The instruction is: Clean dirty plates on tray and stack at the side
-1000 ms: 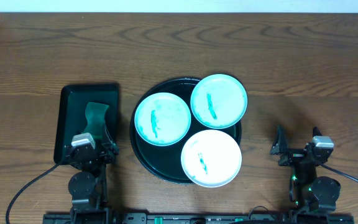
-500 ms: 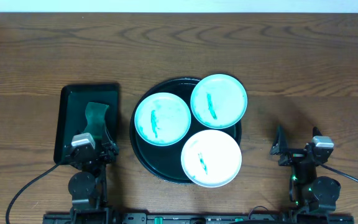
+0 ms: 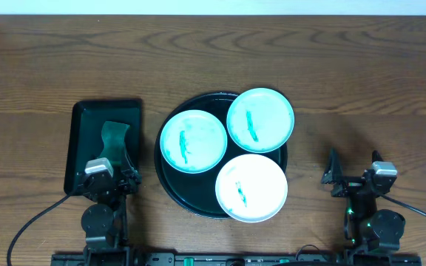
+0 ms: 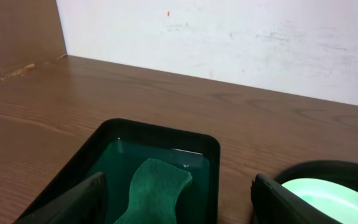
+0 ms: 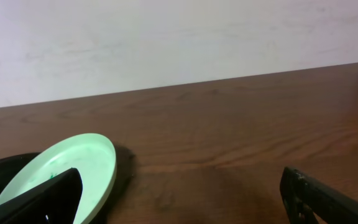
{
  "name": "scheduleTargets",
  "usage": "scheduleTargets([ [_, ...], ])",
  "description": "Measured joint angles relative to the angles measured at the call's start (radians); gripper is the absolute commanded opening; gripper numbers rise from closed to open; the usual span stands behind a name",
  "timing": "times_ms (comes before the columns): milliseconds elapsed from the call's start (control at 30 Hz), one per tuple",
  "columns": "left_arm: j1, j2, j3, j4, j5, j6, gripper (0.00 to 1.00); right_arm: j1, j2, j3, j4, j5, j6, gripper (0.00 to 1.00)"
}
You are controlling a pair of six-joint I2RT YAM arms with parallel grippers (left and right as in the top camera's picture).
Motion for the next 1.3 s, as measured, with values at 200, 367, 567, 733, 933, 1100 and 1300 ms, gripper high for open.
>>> scheduleTargets([
  [200,0.0,0.0,0.016,-0.023,0.0,0.0,0.74,0.0,0.0,0.0,0.018,-0.008,0.0,0.99],
  [367,0.0,0.031,0.053,-0.083,0.0,0.0,0.74,0.0,0.0,0.001,0.032,-0.029,0.0,0.99],
  [567,0.0,0.17,0.183,-0.129,0.003,0.0,0.74,0.0,0.033,0.073,0.008,-0.049,0.0,0.99],
  [733,0.0,0.318,0.312,-0.137,0.008,0.0,0.74,0.0,0.161,0.211,-0.022,-0.064,0.0,0.99],
  [933,0.0,0.499,0.48,-0.208,0.047,0.0,0.74,0.0,0.384,0.39,-0.069,-0.086,0.0,0.99],
  [1100,0.0,0.615,0.61,-0.314,0.076,0.0,0.74,0.0,0.56,0.55,-0.169,-0.117,0.0,0.99],
  [1300,0.0,0.733,0.785,-0.488,0.083,0.0,0.74,0.0,0.75,0.726,-0.301,-0.169,0.0,0.99],
])
